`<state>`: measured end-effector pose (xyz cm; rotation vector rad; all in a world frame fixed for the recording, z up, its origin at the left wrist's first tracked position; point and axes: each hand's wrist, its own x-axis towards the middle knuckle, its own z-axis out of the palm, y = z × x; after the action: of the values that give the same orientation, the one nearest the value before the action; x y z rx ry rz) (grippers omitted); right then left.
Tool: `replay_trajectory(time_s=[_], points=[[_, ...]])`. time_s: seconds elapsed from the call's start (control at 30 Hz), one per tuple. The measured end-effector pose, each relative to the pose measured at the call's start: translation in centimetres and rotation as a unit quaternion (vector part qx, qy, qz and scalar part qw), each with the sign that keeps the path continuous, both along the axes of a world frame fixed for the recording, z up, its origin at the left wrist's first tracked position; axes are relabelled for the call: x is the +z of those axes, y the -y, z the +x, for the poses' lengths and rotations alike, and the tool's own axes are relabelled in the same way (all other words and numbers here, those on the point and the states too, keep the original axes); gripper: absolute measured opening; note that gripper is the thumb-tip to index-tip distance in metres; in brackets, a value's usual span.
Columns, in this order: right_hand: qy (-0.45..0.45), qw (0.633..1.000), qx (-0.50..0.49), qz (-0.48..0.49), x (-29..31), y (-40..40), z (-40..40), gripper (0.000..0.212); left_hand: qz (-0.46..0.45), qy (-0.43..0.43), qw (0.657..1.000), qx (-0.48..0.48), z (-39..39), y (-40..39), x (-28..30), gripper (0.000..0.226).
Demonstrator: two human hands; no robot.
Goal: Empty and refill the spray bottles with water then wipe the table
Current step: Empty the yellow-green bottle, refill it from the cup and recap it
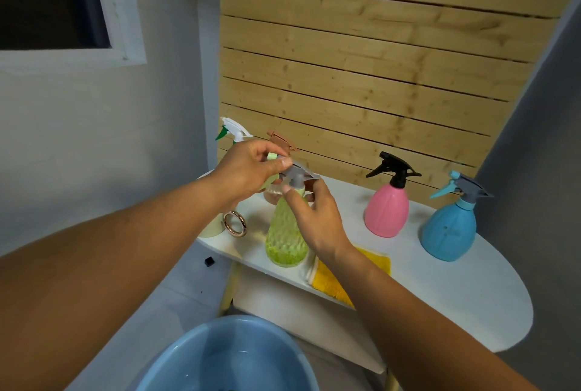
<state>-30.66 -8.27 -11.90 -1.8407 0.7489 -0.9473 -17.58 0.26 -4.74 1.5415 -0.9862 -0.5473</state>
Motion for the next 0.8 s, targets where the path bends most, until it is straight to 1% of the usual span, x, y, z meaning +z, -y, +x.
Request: replay_trajectory(time_s=[0.1, 0.13, 0.23, 0.3, 0.33, 0.43, 0.5, 0.6, 0.63, 0.67, 0.8], points=[[-0.001, 1.0, 0.012, -0.024, 0.0, 0.6, -0.5, 0.024, 0.005, 0.002, 1.0, 0.001, 0.0, 0.0, 0.1, 0.007], [0.0, 1.0, 0.0, -0.018, 0.2, 0.6, -0.5, 0.026, 0.009, 0.007, 1.0, 0.002, 0.0, 0.1, 0.1, 0.007], [-0.003, 0.999, -0.042, 0.005, 0.8, 0.3, 0.3, 0.048, 0.012, 0.014, 1.0, 0.003, 0.2, 0.2, -0.1, 0.007], [-0.01, 0.999, -0.038, -0.001, 0.6, -0.1, 0.5, 0.052, 0.01, 0.02, 1.0, 0.008, 0.4, 0.1, -0.2, 0.01], [-0.018, 0.999, -0.025, -0.011, 0.4, -0.3, 0.3, 0.048, 0.008, 0.02, 1.0, 0.009, 0.4, 0.1, -0.2, 0.011], [-0.027, 0.999, 0.013, -0.043, 0.0, 0.3, -0.6, 0.03, 0.002, 0.01, 1.0, 0.003, 0.4, 0.2, -0.2, 0.007], [-0.019, 0.999, 0.005, -0.038, 0.3, 0.6, -0.8, 0.025, 0.005, 0.017, 1.0, 0.001, 0.4, 0.3, -0.2, 0.008], [-0.012, 0.999, -0.042, -0.001, 0.9, 0.2, 0.0, 0.047, 0.006, 0.022, 1.0, 0.001, 0.3, 0.2, -0.3, 0.011], [-0.012, 0.999, -0.044, 0.001, 0.9, 0.1, 0.2, 0.051, 0.001, 0.014, 1.0, -0.001, 0.3, 0.2, -0.2, 0.01], [-0.013, 0.999, -0.037, 0.001, 0.8, -0.1, 0.2, 0.051, -0.001, 0.009, 1.0, -0.002, 0.3, 0.1, -0.2, 0.009], [-0.02, 1.0, 0.014, -0.018, 0.5, 0.5, -0.7, 0.026, 0.004, 0.014, 1.0, -0.007, 0.3, 0.2, -0.2, 0.007]])
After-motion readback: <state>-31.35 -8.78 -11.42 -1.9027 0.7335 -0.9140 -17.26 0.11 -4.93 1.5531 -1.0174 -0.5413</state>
